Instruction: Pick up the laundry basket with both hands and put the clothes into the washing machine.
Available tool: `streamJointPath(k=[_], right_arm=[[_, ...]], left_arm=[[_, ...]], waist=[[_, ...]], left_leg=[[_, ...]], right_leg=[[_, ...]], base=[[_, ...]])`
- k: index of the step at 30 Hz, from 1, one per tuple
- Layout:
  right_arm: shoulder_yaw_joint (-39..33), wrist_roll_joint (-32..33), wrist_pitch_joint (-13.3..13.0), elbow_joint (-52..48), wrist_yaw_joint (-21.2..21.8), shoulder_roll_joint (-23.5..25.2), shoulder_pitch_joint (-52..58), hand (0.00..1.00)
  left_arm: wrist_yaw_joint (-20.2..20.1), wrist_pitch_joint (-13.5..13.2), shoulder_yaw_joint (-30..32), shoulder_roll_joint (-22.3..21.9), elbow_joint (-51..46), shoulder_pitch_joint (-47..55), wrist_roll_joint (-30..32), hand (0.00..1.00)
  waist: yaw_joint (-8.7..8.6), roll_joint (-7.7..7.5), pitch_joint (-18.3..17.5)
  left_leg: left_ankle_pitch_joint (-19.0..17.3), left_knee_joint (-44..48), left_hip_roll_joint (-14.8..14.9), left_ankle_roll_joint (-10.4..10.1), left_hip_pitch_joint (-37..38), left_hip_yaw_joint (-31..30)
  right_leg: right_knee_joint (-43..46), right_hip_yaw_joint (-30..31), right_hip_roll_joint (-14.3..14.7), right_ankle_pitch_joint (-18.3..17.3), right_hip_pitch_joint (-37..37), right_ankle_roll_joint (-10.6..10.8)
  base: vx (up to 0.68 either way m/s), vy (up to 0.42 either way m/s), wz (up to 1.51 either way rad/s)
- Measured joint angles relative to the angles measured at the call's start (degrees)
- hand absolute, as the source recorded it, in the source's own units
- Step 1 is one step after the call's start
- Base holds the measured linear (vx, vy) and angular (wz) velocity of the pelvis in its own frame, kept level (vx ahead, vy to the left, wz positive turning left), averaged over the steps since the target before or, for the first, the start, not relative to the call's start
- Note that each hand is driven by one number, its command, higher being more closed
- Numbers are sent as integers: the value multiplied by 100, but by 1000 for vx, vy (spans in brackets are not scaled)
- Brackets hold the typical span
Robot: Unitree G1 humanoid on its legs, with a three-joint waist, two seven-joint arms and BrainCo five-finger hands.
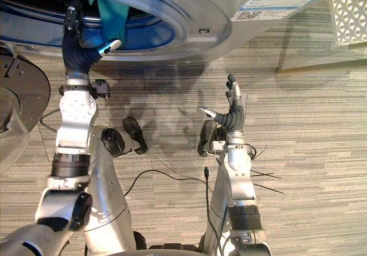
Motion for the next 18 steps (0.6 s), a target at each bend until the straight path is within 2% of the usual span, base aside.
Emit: streamJointPath(k=[2,5,9,11,12,14,18], right_arm=[[-2,2,20,76,0,-17,143,0],[57,20,33,285,6,-22,291,0],[147,139,70,580,8,-77,866,0],[170,236,127,953,2,-110,1230,0],[174,239,129,1057,-1,-126,1318,0],[182,294,136,1480,-9,-137,1637,0],[176,415,141,2101,-14,-138,1894,0]], left_arm=[[1,-13,-153,-366,0,602,-113,0],[-130,-48,-340,-601,33,1432,-413,0],[-357,-233,-647,-686,598,2192,-724,0],[-501,-355,-806,-660,1155,2522,-793,0],[-534,-393,-851,-639,1311,2592,-806,0],[-714,-447,-922,-602,1926,2841,-897,0],[-884,-480,-903,-506,2769,3063,-885,0]], waist=[[24,6,-189],[36,21,-231],[72,69,-507],[72,66,-630],[74,69,-664],[68,69,-887],[59,69,-1123]], left_leg=[[14,-186,-85,-24,246,12],[66,-581,-111,-112,973,55],[192,-1353,-278,-258,2112,77],[306,-2026,-302,-326,3107,159],[350,-2208,-323,-328,3359,204],[562,-3002,-377,-380,4278,292],[941,-4313,-393,-432,5665,555]], right_leg=[[-110,-37,-51,-58,250,17],[-478,-144,-61,-68,995,3],[-1158,-385,-143,-68,2211,3],[-1801,-597,-145,-45,3261,9],[-1972,-651,-142,-29,3527,21],[-2737,-860,-109,134,4469,18],[-4038,-1021,87,541,5787,64]], base=[[38,-59,24],[76,-75,14],[108,-78,23],[151,-107,25],[143,-81,26],[158,-57,18],[157,-2,-3]])
